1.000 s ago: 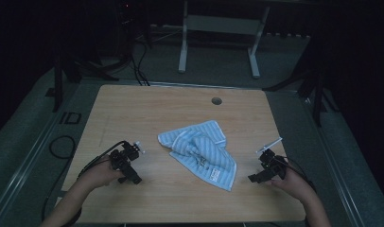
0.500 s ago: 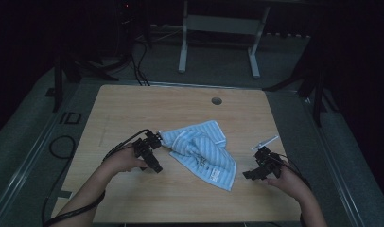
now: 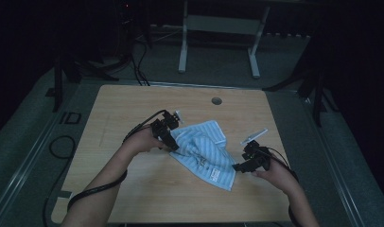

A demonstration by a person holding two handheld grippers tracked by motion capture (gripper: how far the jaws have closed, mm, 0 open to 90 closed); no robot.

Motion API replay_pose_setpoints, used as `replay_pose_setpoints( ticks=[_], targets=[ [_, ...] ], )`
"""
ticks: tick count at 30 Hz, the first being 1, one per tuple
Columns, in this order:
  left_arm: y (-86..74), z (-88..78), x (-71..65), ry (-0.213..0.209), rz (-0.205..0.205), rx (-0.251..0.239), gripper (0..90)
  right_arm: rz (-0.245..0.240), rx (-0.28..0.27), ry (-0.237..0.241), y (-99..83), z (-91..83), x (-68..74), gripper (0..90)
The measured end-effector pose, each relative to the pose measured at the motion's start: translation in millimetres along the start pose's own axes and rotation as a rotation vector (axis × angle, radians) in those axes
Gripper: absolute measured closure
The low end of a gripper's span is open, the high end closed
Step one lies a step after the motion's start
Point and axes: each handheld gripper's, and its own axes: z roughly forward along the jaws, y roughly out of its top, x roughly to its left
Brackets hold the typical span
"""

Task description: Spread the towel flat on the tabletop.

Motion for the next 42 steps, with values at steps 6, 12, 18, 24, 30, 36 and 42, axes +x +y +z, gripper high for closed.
replay_pose_setpoints(
  ticks=[6,12,18,24,30,36,42],
  targets=[
    [26.1,18.0,15.3,0.019,-0.046,0.019,38.0,-0.023,0.017,-0.010,10.0,9.3,3.6,36.2],
    [35.1,38.9,23.0,-0.011,-0.075,0.041,38.2,-0.074,0.046,-0.009,15.3,16.6,9.4,40.7],
    [36.1,49.5,15.0,-0.120,-0.058,0.039,55.1,-0.096,0.097,-0.024,15.4,27.6,8.4,45.6],
    [34.2,47.4,6.1,-0.180,-0.029,-0.001,89.6,-0.147,0.115,-0.034,14.0,30.7,15.8,81.4],
    [24.8,30.3,0.8,-0.151,-0.047,-0.085,90.0,-0.157,0.060,-0.060,11.5,16.3,20.9,84.8],
    [6.0,19.2,4.7,-0.130,-0.057,-0.079,90.0,-0.143,0.025,-0.082,6.3,-0.7,21.1,84.9],
    [-5.3,36.1,7.8,-0.151,-0.116,-0.025,58.0,-0.138,0.038,-0.082,2.2,2.8,20.6,84.5]
  ],
)
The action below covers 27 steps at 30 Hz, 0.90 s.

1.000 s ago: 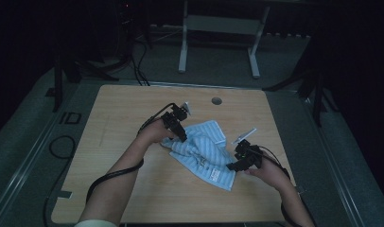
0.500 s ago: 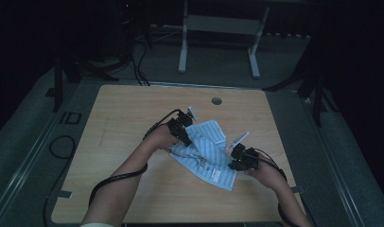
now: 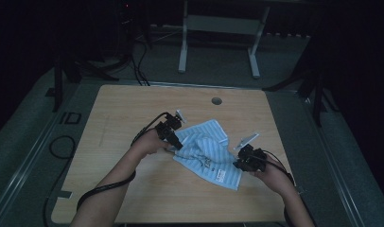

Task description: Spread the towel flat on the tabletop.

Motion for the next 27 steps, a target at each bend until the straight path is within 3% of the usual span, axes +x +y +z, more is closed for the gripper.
replay_pose_setpoints(
  ticks=[2,6,8,9,10,11,12,13,15,20,21,22,25,27],
  targets=[
    [0.5,5.5,-0.3,0.011,-0.005,0.008,51.0,0.001,0.004,0.001,-0.8,1.8,0.1,84.3],
    [5.4,16.5,-3.1,0.005,-0.006,0.027,50.4,-0.003,0.013,0.001,0.1,3.8,0.6,84.0],
    [7.5,18.1,-4.5,-0.043,-0.001,0.014,55.6,-0.005,0.013,0.000,1.0,3.7,1.2,84.0],
    [7.5,18.1,-4.5,-0.043,-0.001,0.014,61.4,-0.005,0.013,0.000,1.0,3.7,1.2,84.0],
    [8.1,17.9,-6.6,-0.059,0.007,0.001,61.4,-0.004,0.011,0.002,1.4,3.4,1.4,84.0],
    [8.4,15.3,-9.1,-0.073,0.021,-0.017,78.4,-0.005,0.006,-0.004,1.6,2.7,1.2,84.0],
    [8.1,13.0,-10.5,-0.070,0.034,-0.028,86.3,-0.005,0.004,-0.005,1.4,2.4,1.0,84.0],
    [7.6,10.0,-11.6,-0.062,0.036,-0.043,88.3,-0.005,0.002,-0.007,1.2,1.6,1.0,84.0],
    [5.6,1.2,-11.9,-0.056,0.032,-0.076,89.0,0.001,-0.005,-0.009,0.4,-0.6,1.0,84.0],
    [-9.1,-35.8,-9.6,-0.021,0.004,-0.211,89.6,-0.001,-0.031,-0.023,-1.4,-10.2,-0.1,84.0],
    [-9.1,-35.8,-9.6,-0.021,0.004,-0.211,89.6,-0.001,-0.031,-0.023,-1.4,-10.2,-0.1,84.0],
    [-19.0,-49.6,-11.4,-0.019,-0.002,-0.255,89.6,0.011,-0.052,-0.008,-2.1,-16.2,-0.3,84.1],
    [-31.5,-59.2,-16.5,-0.014,0.005,-0.278,89.6,0.008,-0.065,-0.013,-3.0,-21.7,0.7,84.1],
    [-60.2,-62.8,-28.2,-0.038,0.014,-0.307,89.6,0.008,-0.069,-0.019,-5.4,-24.4,5.0,84.1]
  ],
)
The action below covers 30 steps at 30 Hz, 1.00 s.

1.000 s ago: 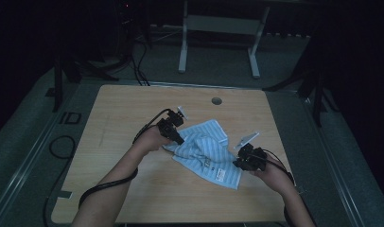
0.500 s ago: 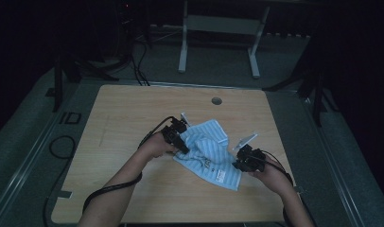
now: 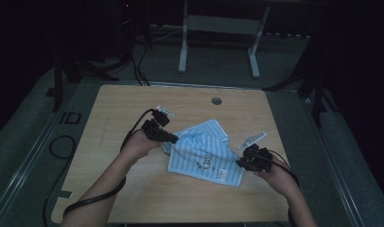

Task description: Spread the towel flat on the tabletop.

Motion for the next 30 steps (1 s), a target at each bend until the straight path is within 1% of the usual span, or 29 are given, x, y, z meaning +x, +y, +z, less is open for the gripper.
replay_pose_setpoints(
  ticks=[1,2,3,4,5,6,7,8,9,10,11,12,13,14,15,16,17,18,19,20,21,22,23,24,26,27,28,29,30],
  targets=[
    [-11.6,-0.3,-5.6,-0.009,0.001,0.000,89.5,-0.010,-0.003,0.005,-3.9,-0.3,7.6,83.8],
    [-24.0,0.7,-11.7,-0.011,0.015,0.006,89.4,-0.022,0.002,0.008,-6.8,-0.2,13.6,83.6],
    [-36.6,2.1,-17.6,-0.017,0.013,0.017,89.3,-0.032,0.000,0.009,-10.0,0.3,19.9,83.6],
    [-49.4,3.1,-22.9,-0.037,0.013,0.020,89.3,-0.035,0.001,0.018,-13.1,1.3,25.6,83.5],
    [-61.7,4.6,-28.0,-0.045,0.004,0.012,89.3,-0.039,0.005,0.028,-16.2,2.9,31.4,83.5],
    [-73.0,7.4,-32.9,-0.055,0.005,0.026,89.3,-0.046,0.009,0.026,-19.4,4.9,36.8,83.4],
    [-83.6,11.2,-38.2,-0.056,0.009,0.038,89.3,-0.046,0.010,0.031,-22.1,6.8,41.2,83.4],
    [-93.1,14.9,-42.9,-0.048,0.015,0.057,89.3,-0.042,0.012,0.041,-24.8,9.0,45.6,83.4],
    [-101.1,17.9,-45.9,-0.059,0.019,0.078,89.3,-0.051,0.020,0.042,-27.4,11.5,50.8,83.2],
    [-107.9,20.4,-48.0,-0.062,0.013,0.079,89.3,-0.059,0.030,0.047,-29.8,14.2,55.5,83.2],
    [-113.3,22.9,-49.5,-0.069,0.005,0.088,89.3,-0.059,0.039,0.058,-32.2,16.9,59.5,83.2],
    [-117.8,25.3,-50.8,-0.082,0.005,0.102,89.3,-0.069,0.052,0.061,-34.7,19.8,63.7,83.0],
    [-121.6,27.0,-52.2,-0.075,0.001,0.102,89.3,-0.079,0.064,0.060,-37.3,22.0,67.5,82.8],
    [-124.8,29.3,-53.1,-0.086,-0.002,0.119,89.3,-0.079,0.073,0.068,-39.9,23.9,69.9,82.7],
    [-124.8,29.3,-53.1,-0.086,-0.002,0.119,89.2,-0.079,0.082,0.073,-42.6,25.3,71.9,82.4],
    [-130.2,34.3,-56.3,-0.084,0.006,0.141,89.2,-0.079,0.088,0.080,-45.8,27.2,72.7,82.0],
    [-132.1,37.4,-57.4,-0.095,0.010,0.161,89.2,-0.073,0.091,0.086,-47.6,28.5,72.9,81.8],
    [-133.9,40.4,-58.9,-0.095,0.017,0.175,89.1,-0.065,0.099,0.095,-49.9,30.1,73.4,81.5],
    [-135.5,43.6,-60.2,-0.085,0.019,0.184,89.1,-0.053,0.090,0.106,-51.6,30.2,73.3,81.0],
    [-136.8,46.5,-60.8,-0.105,0.022,0.194,89.0,-0.046,0.087,0.117,-52.6,30.0,73.2,78.7],
    [-137.3,47.1,-61.1,-0.126,0.008,0.192,89.0,-0.048,0.098,0.122,-53.1,29.1,73.5,74.2],
    [-137.2,46.7,-62.0,-0.119,0.010,0.192,88.7,-0.058,0.109,0.119,-53.1,27.5,73.4,71.3],
    [-136.6,45.4,-62.6,-0.126,0.012,0.198,88.0,-0.064,0.110,0.108,-52.7,24.4,72.5,69.2],
    [-135.7,42.7,-62.7,-0.136,0.012,0.204,83.0,-0.059,0.104,0.106,-51.6,20.3,70.3,67.8],
    [-132.3,33.8,-62.4,-0.109,0.009,0.183,69.7,-0.063,0.084,0.089,-48.0,9.3,64.0,63.1],
    [-129.3,28.2,-60.5,-0.112,0.010,0.174,62.6,-0.058,0.075,0.083,-45.1,3.5,59.8,60.9],
    [-125.6,21.8,-58.4,-0.098,0.009,0.155,59.1,-0.058,0.062,0.072,-41.5,-1.9,55.6,59.7],
    [-121.2,15.9,-55.9,-0.082,0.004,0.143,58.7,-0.056,0.055,0.059,-37.1,-7.0,51.3,57.4],
    [-116.5,10.9,-53.2,-0.081,0.002,0.134,54.4,-0.055,0.053,0.048,-32.3,-11.3,46.4,55.4]
  ],
)
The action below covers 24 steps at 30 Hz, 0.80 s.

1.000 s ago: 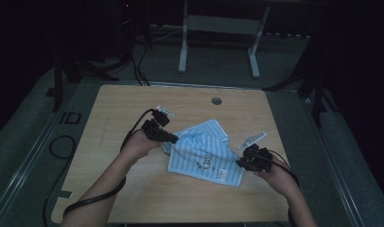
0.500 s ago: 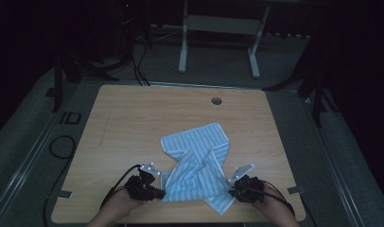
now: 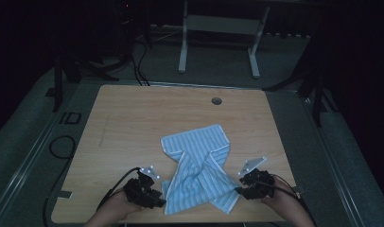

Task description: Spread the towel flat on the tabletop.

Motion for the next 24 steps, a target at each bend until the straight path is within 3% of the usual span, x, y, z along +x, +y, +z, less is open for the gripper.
replay_pose_setpoints(
  ticks=[2,6,8,10,13,17,18,19,20,21,22,23,24],
  targets=[
    [9.7,-8.5,6.2,0.014,-0.011,-0.032,52.3,-0.006,-0.020,-0.024,9.1,-9.7,-9.4,53.9],
    [27.0,-9.9,19.5,0.023,-0.060,-0.065,48.9,0.003,-0.051,-0.025,24.6,-19.1,-20.0,51.2],
    [41.9,-0.2,26.9,0.025,-0.076,-0.063,47.8,-0.005,-0.098,-0.011,38.0,-28.2,-23.5,48.5],
    [46.5,5.2,29.1,0.015,-0.089,-0.068,47.0,0.010,-0.129,-0.004,42.2,-32.4,-23.7,48.1],
    [54.0,16.9,31.0,0.001,-0.099,-0.071,45.5,-0.003,-0.128,0.003,43.6,-31.0,-21.2,47.7],
    [61.2,30.8,33.1,-0.012,-0.111,-0.062,44.9,-0.002,-0.107,0.006,51.6,-16.8,-24.3,47.4],
    [64.7,34.6,33.7,-0.013,-0.116,-0.061,44.9,0.024,-0.106,0.016,59.5,-4.2,-31.8,47.4],
    [64.7,34.6,33.7,-0.013,-0.116,-0.061,44.9,0.024,-0.106,0.016,59.5,-4.2,-31.8,47.4],
    [68.6,37.6,35.0,-0.007,-0.116,-0.064,44.8,0.057,-0.090,0.017,69.3,11.2,-39.7,47.4],
    [68.6,37.6,35.0,-0.007,-0.116,-0.064,44.9,0.057,-0.090,0.017,69.3,11.2,-39.7,47.4],
    [73.2,40.7,37.3,-0.018,-0.118,-0.059,44.8,0.068,-0.074,0.028,79.2,27.4,-44.2,47.4],
    [73.2,40.7,37.3,-0.018,-0.118,-0.059,44.8,0.068,-0.074,0.028,79.2,27.4,-44.2,47.4],
    [78.3,44.2,37.5,-0.012,-0.115,-0.059,44.8,0.068,-0.047,0.030,88.6,42.1,-44.2,47.4]
  ],
)
